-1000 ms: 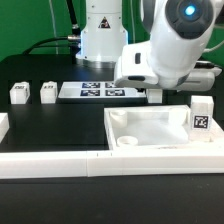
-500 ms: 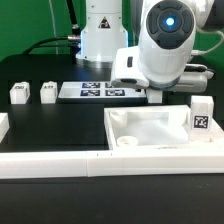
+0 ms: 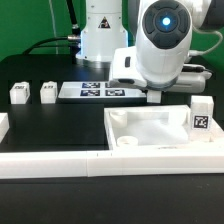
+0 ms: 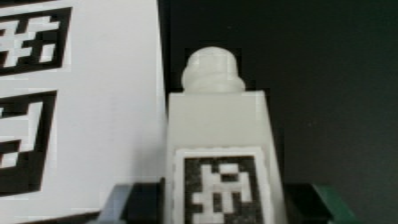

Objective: Assemble square table

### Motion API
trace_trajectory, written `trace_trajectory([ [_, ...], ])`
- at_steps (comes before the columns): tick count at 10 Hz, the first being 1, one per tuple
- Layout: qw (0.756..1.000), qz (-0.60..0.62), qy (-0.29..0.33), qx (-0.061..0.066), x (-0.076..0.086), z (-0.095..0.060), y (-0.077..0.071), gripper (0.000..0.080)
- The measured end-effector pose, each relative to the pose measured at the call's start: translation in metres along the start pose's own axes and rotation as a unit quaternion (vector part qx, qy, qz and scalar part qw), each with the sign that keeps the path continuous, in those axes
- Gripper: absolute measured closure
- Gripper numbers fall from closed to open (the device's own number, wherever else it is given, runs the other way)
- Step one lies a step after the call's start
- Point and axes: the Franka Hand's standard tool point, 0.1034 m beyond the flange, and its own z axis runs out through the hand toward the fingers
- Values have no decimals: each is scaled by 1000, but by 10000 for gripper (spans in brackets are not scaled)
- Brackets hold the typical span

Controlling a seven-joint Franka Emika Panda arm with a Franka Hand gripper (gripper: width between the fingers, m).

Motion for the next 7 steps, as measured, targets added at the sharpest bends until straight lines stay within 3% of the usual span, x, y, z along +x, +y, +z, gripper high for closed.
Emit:
trace_trajectory([
  [3,1000,5,-2,0,-2,-8,1,513],
  [4,1000,2,6,-4,-10,-40,-1,513],
  [5,1000,-2,22,6,-15,-68,0,512],
  [7,999,6,29,22,-18,-108,9,512],
])
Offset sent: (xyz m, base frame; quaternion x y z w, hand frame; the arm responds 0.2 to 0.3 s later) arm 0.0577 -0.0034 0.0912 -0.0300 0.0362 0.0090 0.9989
